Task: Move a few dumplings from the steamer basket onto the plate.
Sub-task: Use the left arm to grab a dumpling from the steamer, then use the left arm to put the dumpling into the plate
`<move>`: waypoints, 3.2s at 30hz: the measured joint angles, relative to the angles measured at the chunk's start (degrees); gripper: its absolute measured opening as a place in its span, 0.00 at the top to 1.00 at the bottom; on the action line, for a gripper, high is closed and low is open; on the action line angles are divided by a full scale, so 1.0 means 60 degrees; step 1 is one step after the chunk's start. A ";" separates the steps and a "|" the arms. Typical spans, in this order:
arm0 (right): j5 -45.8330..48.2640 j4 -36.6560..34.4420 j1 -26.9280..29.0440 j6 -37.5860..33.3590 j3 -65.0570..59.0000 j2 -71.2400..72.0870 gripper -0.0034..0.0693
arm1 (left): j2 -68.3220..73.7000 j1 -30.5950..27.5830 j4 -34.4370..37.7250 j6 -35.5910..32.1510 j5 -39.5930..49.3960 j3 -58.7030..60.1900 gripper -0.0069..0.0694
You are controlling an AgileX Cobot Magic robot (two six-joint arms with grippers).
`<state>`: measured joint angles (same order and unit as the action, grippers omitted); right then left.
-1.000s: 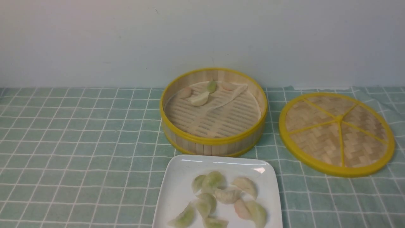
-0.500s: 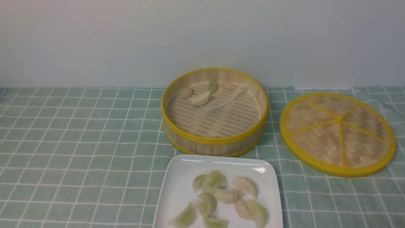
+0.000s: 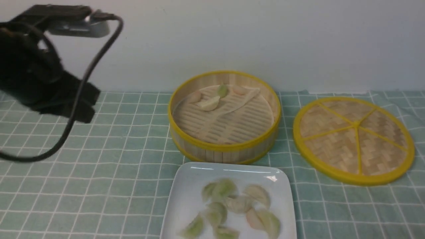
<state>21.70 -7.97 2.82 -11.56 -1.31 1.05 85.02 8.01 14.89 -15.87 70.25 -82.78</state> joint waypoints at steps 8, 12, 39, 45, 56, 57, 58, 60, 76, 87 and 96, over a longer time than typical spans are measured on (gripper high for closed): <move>0.0000 0.0000 0.0000 0.0000 0.0000 0.0000 0.97 | 0.2025 0.1439 -0.0818 -0.0323 -0.0032 -0.2605 0.92; 0.0000 0.0000 0.0000 0.0000 0.0000 0.0000 0.97 | 0.3551 0.1931 -0.1035 -0.1237 -0.0138 -0.4017 0.92; 0.0000 0.0000 0.0000 0.0000 0.0000 0.0000 0.97 | 0.8759 0.2271 -0.0922 -0.2853 -0.5638 -0.5556 0.24; 0.0000 0.0000 0.0000 0.0000 0.0000 0.0000 0.97 | 0.8908 0.2313 -0.0940 -0.2743 -0.5726 -0.5636 0.32; 0.0000 0.0000 0.0000 0.0000 0.0000 0.0000 0.97 | 0.7357 0.2447 -0.1076 -0.1585 -0.2506 -0.5849 0.55; 0.0000 0.0000 0.0000 0.0000 0.0000 0.0000 0.97 | 0.7050 0.2447 -0.1056 -0.1505 -0.2123 -0.5860 0.55; 0.0000 0.0000 0.0000 0.0000 0.0000 0.0000 0.97 | 0.6792 0.2447 -0.1025 -0.1489 -0.1775 -0.5870 0.55; 0.0000 0.0000 0.0000 0.0000 0.0000 0.0000 0.97 | 0.6269 0.2447 -0.0824 -0.1550 -0.0997 -0.5870 0.55; 0.0002 0.0000 0.0000 0.0000 0.0000 0.0000 0.97 | 0.1727 0.4776 0.0585 -0.0815 -0.0015 -0.0078 0.55; 0.0002 0.0000 0.0000 0.0000 0.0000 0.0000 0.97 | 0.3436 0.5964 -0.0190 -0.0258 -0.3524 0.1627 0.55; 0.0002 0.0000 0.0000 0.0000 0.0000 0.0000 0.97 | 0.3760 0.5964 -0.0189 0.0511 -0.4017 0.1295 0.24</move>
<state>21.71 -7.97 2.82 -11.56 -1.31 1.05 107.58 43.79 13.76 -12.80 46.15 -75.01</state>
